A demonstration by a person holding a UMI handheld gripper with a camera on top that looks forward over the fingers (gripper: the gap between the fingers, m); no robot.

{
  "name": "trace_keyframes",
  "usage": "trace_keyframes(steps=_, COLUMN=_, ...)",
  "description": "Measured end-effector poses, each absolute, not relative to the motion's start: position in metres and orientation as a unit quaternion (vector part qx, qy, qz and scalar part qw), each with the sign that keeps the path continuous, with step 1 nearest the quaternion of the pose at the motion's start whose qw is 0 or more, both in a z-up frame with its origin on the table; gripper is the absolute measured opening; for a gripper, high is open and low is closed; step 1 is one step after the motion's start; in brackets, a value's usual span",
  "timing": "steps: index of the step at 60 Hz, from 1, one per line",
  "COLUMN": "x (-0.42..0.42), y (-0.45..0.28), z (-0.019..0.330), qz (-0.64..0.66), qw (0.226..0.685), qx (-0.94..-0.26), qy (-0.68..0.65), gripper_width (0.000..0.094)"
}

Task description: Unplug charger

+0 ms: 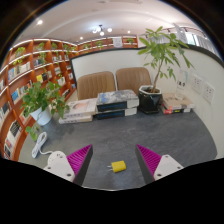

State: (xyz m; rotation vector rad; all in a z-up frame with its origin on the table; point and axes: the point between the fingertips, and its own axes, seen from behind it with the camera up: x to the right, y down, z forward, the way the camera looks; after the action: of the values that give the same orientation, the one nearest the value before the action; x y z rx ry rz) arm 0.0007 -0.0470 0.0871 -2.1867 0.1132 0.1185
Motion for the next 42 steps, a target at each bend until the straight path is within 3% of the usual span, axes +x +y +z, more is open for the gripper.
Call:
trace_keyframes(steps=9, x=-0.009, y=-0.076, z=0.184, qz=0.037, qw=0.523, qx=-0.85, qy=0.051, gripper_width=0.0854)
trace_keyframes(steps=16, x=-0.021, y=-0.12, z=0.223, qz=0.026, qw=0.529, qx=-0.847, qy=0.054, gripper_width=0.0853)
trace_keyframes(steps=24, x=-0.043, y=-0.169, z=0.238, qz=0.016, qw=0.532, qx=-0.845, qy=0.043, gripper_width=0.0852)
trace_keyframes(steps=42, x=-0.084, y=-0.232, z=0.229, qz=0.015, qw=0.519, qx=-0.854, qy=0.008, gripper_width=0.0854)
